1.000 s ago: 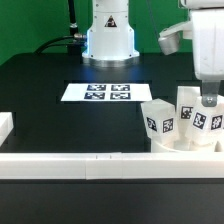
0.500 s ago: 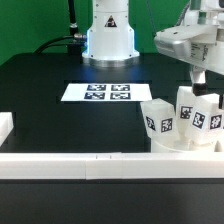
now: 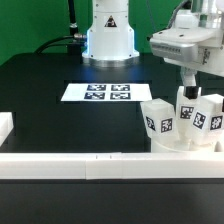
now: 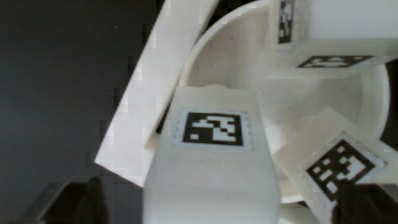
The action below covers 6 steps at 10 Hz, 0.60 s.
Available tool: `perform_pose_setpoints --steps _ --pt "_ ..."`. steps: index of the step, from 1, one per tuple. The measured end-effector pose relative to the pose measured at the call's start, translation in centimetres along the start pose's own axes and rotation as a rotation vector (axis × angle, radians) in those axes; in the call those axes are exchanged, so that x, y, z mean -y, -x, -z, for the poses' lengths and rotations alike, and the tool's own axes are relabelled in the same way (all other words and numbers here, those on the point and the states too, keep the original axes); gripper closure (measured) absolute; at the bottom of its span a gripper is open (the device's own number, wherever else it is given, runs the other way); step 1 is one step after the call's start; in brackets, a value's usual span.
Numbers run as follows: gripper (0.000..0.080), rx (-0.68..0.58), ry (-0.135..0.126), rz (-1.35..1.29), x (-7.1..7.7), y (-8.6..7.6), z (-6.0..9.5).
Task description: Assemble stool
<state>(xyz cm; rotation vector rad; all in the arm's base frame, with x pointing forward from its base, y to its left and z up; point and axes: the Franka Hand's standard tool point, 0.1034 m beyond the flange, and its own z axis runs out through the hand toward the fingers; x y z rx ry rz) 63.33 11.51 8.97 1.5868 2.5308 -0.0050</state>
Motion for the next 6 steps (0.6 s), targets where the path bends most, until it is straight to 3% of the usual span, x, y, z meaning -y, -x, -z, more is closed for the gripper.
perform_pose_setpoints --steps 2,3,6 --pt "0.0417 0.0 0.0 -0.003 0.04 0.08 -0.03" --pt "0.0466 0.0 -0.001 -0.005 0.05 0.12 -0.03" --pt "0.0466 0.0 -0.001 -0.042 0.06 0.16 -0.04"
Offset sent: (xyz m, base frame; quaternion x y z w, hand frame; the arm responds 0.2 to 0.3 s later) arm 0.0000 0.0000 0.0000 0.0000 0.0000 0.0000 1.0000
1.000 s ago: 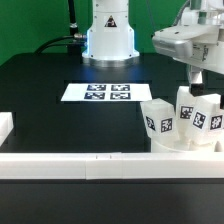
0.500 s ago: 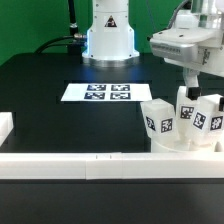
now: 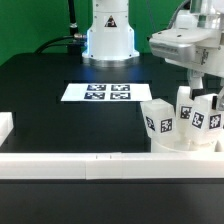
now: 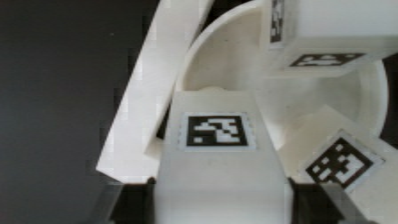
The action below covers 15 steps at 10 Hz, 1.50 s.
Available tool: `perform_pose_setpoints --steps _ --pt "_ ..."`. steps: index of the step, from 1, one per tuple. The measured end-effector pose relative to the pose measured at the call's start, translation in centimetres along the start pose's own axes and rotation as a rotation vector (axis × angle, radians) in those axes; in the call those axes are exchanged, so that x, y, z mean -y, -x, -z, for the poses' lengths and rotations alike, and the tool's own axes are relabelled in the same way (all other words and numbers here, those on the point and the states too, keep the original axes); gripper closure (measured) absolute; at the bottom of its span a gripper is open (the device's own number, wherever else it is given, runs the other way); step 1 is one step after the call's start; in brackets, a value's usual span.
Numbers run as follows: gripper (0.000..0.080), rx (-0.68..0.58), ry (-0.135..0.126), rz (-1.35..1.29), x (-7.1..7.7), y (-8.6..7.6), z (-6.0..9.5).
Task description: Assemble stool
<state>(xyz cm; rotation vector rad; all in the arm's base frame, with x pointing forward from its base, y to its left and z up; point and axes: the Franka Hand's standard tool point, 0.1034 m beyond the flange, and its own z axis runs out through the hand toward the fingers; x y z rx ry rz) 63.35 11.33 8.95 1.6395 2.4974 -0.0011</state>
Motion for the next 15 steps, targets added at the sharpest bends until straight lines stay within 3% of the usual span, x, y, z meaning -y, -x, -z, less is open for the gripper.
perform_pose_setpoints --steps 7,13,15 --pt "0.0465 -0.01 -0.006 -0.738 0.07 -0.19 0.02" --pt "0.0465 -0.016 -0.009 -1.163 -0.02 -0.25 0.06" --pt "0.0465 -0.042 -0.038 -1.484 0.11 -0.6 -0.05"
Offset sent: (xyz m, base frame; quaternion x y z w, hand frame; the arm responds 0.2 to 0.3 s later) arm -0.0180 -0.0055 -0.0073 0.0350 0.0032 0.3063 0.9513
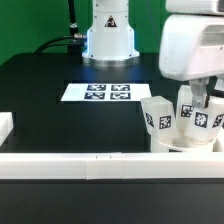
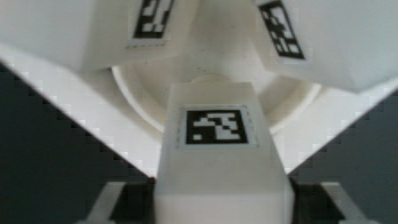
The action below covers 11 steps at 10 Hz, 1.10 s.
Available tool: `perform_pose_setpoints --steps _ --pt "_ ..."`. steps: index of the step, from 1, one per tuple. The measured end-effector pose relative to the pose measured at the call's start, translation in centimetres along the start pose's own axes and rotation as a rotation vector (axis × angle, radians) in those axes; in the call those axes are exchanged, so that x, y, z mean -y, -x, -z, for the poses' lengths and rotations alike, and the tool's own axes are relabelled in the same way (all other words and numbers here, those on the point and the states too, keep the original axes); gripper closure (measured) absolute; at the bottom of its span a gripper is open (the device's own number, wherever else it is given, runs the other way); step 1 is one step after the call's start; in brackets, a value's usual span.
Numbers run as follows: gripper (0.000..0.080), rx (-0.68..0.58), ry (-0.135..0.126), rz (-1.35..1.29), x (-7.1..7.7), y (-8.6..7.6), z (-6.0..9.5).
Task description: Assemble stool
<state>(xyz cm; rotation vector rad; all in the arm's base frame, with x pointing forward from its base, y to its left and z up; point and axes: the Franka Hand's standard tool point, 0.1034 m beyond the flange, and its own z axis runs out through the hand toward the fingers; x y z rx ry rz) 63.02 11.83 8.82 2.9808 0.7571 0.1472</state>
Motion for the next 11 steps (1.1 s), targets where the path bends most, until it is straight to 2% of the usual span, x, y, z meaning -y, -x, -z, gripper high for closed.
perform_pose_setpoints --steps 2,3,5,9,10,11 --pt "0.0465 0.0 -0.035 -0.249 0.41 0.07 -0.13" --pt "0.0465 0.002 -0.043 -0.367 0.56 0.04 -0.13" --pt "0.0465 0.006 -0.034 -0.577 0.74 -0.01 -0.1" --pt "0.0464 0.011 -0.04 -0.801 0.48 0.09 -0.15" --pt "0.0464 0.008 -0.047 -0.877 0.35 0.19 -0.21" --pt "0.0464 -0.008 -0.066 -0.972 0.23 0.44 -0.34"
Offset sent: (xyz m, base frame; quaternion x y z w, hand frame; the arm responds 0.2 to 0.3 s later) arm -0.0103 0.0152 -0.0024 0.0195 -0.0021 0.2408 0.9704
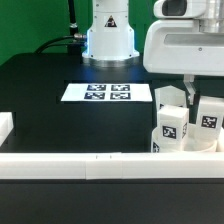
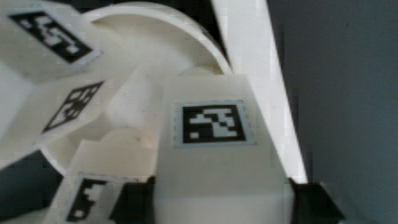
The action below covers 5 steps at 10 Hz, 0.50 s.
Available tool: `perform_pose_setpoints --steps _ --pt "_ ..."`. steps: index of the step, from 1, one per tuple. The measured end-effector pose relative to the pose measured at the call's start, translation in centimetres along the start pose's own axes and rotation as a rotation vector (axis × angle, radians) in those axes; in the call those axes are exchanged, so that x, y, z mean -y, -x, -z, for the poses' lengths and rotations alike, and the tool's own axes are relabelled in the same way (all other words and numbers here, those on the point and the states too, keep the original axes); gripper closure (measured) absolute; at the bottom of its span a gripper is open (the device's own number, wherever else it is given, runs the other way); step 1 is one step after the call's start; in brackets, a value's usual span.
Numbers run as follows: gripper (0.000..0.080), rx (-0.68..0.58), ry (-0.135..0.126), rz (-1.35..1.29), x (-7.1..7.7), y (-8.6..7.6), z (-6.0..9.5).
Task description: Assemble stool
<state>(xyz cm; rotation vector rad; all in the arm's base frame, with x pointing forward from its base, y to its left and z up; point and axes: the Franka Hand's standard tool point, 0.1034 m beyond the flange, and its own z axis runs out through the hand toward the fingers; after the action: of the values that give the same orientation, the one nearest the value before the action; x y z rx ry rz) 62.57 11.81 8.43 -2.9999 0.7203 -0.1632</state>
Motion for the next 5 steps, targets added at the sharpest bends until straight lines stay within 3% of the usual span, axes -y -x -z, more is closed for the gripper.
perform_pose_setpoints --steps 2,5 --pt "0.0464 -0.013 -0.038 -0.234 -0.46 0.07 -0.01" --pt "0.0463 0.005 -0.064 -0.525 -0.68 0.27 -0.04"
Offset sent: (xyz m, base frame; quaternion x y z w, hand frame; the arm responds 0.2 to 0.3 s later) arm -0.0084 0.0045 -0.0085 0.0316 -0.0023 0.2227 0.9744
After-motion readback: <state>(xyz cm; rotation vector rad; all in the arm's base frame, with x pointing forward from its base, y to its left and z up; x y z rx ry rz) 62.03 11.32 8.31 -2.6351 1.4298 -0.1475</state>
